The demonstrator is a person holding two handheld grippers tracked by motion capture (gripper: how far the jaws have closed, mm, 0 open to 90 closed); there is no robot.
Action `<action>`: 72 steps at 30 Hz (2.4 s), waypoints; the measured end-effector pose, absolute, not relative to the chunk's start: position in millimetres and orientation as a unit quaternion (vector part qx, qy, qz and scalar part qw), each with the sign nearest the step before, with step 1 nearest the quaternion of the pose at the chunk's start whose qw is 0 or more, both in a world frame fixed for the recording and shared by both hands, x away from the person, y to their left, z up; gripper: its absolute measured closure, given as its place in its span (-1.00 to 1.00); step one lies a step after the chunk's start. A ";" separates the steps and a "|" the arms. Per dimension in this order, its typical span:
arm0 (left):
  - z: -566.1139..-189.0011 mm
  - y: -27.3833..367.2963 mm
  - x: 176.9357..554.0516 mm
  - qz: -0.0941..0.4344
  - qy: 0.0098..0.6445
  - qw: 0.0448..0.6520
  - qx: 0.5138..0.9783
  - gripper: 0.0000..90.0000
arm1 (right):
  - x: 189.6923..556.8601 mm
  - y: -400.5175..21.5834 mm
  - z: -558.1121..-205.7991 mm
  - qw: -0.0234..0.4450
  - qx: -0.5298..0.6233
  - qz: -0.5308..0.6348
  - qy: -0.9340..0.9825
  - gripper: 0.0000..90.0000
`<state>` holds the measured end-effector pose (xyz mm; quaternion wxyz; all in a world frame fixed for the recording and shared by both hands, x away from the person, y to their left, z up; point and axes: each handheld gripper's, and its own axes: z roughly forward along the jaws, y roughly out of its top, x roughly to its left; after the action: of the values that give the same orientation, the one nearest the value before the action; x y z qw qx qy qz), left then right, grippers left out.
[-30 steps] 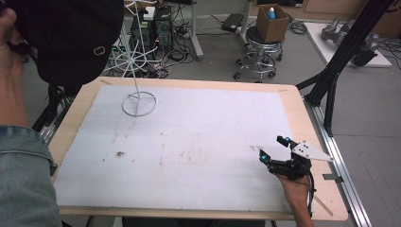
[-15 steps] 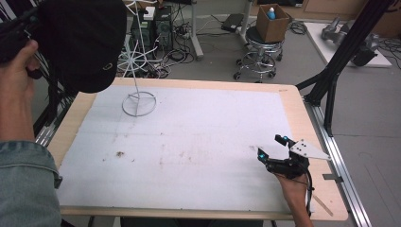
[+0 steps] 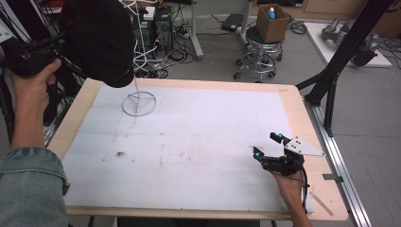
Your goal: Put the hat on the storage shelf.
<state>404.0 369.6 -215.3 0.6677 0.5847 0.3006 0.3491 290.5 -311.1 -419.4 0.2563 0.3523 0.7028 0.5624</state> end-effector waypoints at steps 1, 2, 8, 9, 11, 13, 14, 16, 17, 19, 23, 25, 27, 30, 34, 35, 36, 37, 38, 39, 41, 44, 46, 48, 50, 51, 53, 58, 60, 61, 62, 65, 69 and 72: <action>-217.1 369.2 404.3 0.350 0.301 0.667 0.585 0.86 | 290.9 -310.9 -419.3 0.258 0.351 0.562 0.703 -0.77; -218.4 369.1 404.2 0.352 0.301 0.666 0.584 0.86 | 291.1 -310.6 -419.3 0.257 0.350 0.562 0.704 -0.77; -221.8 371.6 402.9 0.357 0.313 0.658 0.585 0.78 | 291.4 -310.4 -419.1 0.259 0.349 0.562 0.703 -0.77; -222.1 372.3 402.4 0.356 0.314 0.658 0.585 0.76 | 291.4 -310.3 -419.2 0.260 0.349 0.562 0.703 -0.77; -222.5 373.9 401.5 0.354 0.316 0.655 0.588 0.71 | 291.5 -310.0 -419.2 0.259 0.350 0.563 0.703 -0.77; -223.0 374.1 400.2 0.355 0.316 0.653 0.590 0.70 | 291.0 -309.6 -419.2 0.257 0.352 0.561 0.704 -0.77; -223.3 374.4 399.3 0.356 0.317 0.651 0.590 0.70 | 291.2 -309.5 -419.3 0.257 0.352 0.561 0.704 -0.77; -224.6 375.2 397.9 0.353 0.318 0.653 0.589 0.65 | 291.3 -309.4 -419.4 0.257 0.352 0.561 0.704 -0.77; -225.3 375.5 397.2 0.353 0.321 0.651 0.590 0.64 | 291.6 -309.4 -419.4 0.258 0.351 0.561 0.703 -0.77; -227.9 375.9 395.7 0.355 0.325 0.647 0.591 0.60 | 292.0 -309.7 -419.6 0.258 0.350 0.560 0.705 -0.77; -234.3 376.1 392.5 0.348 0.337 0.646 0.590 0.51 | 292.9 -310.0 -419.6 0.262 0.350 0.562 0.702 -0.77; -237.9 376.2 388.5 0.356 0.341 0.642 0.587 0.48 | 292.8 -310.2 -419.4 0.263 0.352 0.561 0.701 -0.77; -239.7 376.3 385.6 0.355 0.343 0.644 0.584 0.46 | 292.9 -310.5 -419.4 0.266 0.355 0.561 0.699 -0.77; -240.5 375.9 381.0 0.360 0.350 0.636 0.586 0.40 | 293.7 -310.6 -419.6 0.273 0.356 0.561 0.696 -0.77; -240.4 375.8 373.1 0.370 0.351 0.630 0.586 0.37 | 294.4 -309.5 -419.1 0.283 0.360 0.562 0.689 -0.77; -240.2 375.9 371.6 0.370 0.352 0.630 0.585 0.35 | 295.4 -309.5 -419.1 0.286 0.358 0.563 0.688 -0.77; -240.1 375.8 370.3 0.370 0.354 0.628 0.586 0.34 | 295.7 -309.2 -419.0 0.286 0.360 0.564 0.686 -0.78; -240.0 375.4 368.4 0.369 0.354 0.626 0.588 0.33 | 296.3 -309.1 -418.9 0.288 0.362 0.564 0.684 -0.77; -240.0 374.7 367.1 0.369 0.354 0.626 0.589 0.29 | 297.5 -309.4 -419.0 0.291 0.363 0.566 0.681 -0.77; -240.0 373.5 364.6 0.371 0.353 0.626 0.589 0.24 | 297.9 -309.2 -419.0 0.291 0.366 0.566 0.679 -0.77; -240.0 371.0 360.4 0.371 0.348 0.627 0.590 0.20 | 299.3 -309.7 -419.4 0.287 0.374 0.567 0.676 -0.77; -240.7 366.1 354.7 0.373 0.343 0.626 0.592 0.13 | 302.5 -309.8 -419.9 0.284 0.376 0.572 0.671 -0.78; -242.4 361.7 350.2 0.374 0.342 0.622 0.597 0.10 | 304.7 -308.9 -419.8 0.284 0.377 0.574 0.669 -0.77; -244.7 356.5 345.2 0.375 0.339 0.620 0.600 0.04 | 308.2 -306.3 -419.9 0.280 0.377 0.576 0.669 -0.78; -247.0 351.4 339.6 0.376 0.334 0.619 0.603 0.00 | 311.0 -303.5 -420.2 0.279 0.376 0.576 0.670 -0.77; -248.2 348.5 336.9 0.375 0.331 0.621 0.604 -0.02 | 312.1 -301.9 -420.2 0.276 0.374 0.577 0.671 -0.77; -250.4 343.2 331.6 0.372 0.328 0.621 0.607 -0.07 | 312.3 -299.2 -419.7 0.273 0.374 0.578 0.672 -0.77; -256.8 331.5 319.6 0.359 0.323 0.625 0.613 -0.20 | 312.2 -299.1 -418.8 0.276 0.369 0.581 0.671 -0.77; -261.6 326.8 315.2 0.355 0.323 0.626 0.614 -0.24 | 311.4 -299.3 -418.7 0.276 0.373 0.580 0.670 -0.77; -264.6 324.5 313.1 0.352 0.323 0.626 0.617 -0.26 | 311.2 -299.4 -418.6 0.276 0.373 0.579 0.670 -0.77; -268.0 321.7 311.2 0.353 0.321 0.625 0.617 -0.28 | 311.1 -299.4 -418.5 0.276 0.372 0.579 0.671 -0.77; -278.4 314.0 307.4 0.354 0.322 0.618 0.624 -0.36 | 310.7 -299.5 -418.7 0.277 0.373 0.576 0.673 -0.77; -294.4 305.7 303.6 0.358 0.323 0.605 0.633 -0.42 | 309.9 -300.7 -418.8 0.276 0.375 0.574 0.674 -0.77; -310.1 303.1 301.6 0.355 0.330 0.600 0.637 -0.43 | 308.8 -301.9 -418.8 0.282 0.375 0.572 0.673 -0.77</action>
<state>301.6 303.1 -310.1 0.5996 0.6368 0.3299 0.3551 308.8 -301.9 -418.8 0.2825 0.3751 0.6729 0.5716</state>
